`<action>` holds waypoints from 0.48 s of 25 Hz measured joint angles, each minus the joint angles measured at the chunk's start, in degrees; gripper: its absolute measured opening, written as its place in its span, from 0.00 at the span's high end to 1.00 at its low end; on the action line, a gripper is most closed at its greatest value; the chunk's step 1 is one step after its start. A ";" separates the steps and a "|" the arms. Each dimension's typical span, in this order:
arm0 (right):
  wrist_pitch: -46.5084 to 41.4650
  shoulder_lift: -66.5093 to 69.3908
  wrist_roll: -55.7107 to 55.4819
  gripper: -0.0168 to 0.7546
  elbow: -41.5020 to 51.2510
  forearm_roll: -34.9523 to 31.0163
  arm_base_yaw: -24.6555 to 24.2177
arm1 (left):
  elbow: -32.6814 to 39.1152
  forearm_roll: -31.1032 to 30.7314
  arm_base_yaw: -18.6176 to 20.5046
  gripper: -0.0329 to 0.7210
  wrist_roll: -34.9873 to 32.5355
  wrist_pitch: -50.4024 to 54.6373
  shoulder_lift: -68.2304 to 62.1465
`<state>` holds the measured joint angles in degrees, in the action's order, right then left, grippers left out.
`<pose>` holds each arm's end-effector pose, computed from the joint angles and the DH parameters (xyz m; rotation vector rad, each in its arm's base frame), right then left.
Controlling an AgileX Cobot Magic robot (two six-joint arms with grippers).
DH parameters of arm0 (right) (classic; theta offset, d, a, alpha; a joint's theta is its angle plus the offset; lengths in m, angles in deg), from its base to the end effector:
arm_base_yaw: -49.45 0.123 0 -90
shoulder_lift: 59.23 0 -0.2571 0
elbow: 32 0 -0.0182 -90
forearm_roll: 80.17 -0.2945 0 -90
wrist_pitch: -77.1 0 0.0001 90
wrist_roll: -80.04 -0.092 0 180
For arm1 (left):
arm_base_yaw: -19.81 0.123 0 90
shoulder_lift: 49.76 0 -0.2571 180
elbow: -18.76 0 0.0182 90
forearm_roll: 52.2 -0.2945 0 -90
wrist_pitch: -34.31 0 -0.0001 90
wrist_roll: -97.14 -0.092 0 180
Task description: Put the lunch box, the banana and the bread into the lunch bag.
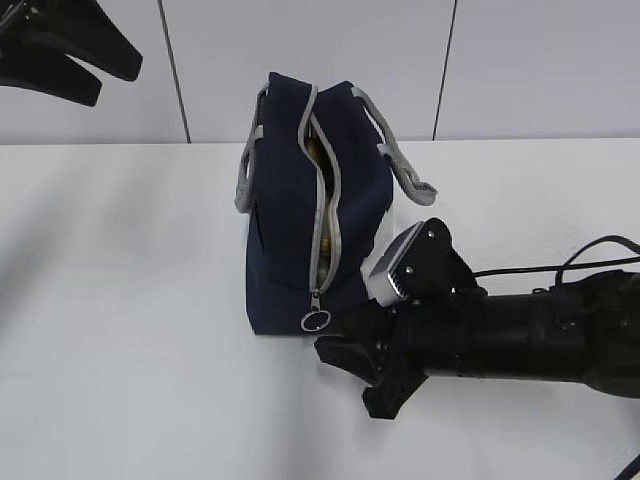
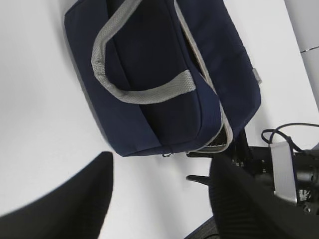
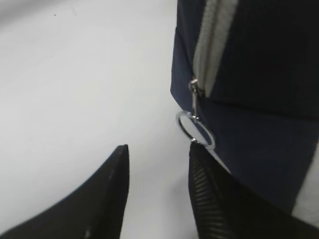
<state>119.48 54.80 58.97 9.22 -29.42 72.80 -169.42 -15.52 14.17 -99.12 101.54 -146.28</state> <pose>0.2643 0.1663 0.0526 -1.0900 1.8506 0.6207 0.3538 -0.0859 0.3382 0.3294 2.5378 -0.7968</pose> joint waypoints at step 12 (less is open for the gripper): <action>0.08 5.73 0.84 0.50 -5.53 0.01 0.00 | 0.00 0.00 0.00 0.39 0.00 0.00 0.00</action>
<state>119.56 60.53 59.80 3.69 -29.41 72.80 -169.42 -15.52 14.17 -99.12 101.54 -146.28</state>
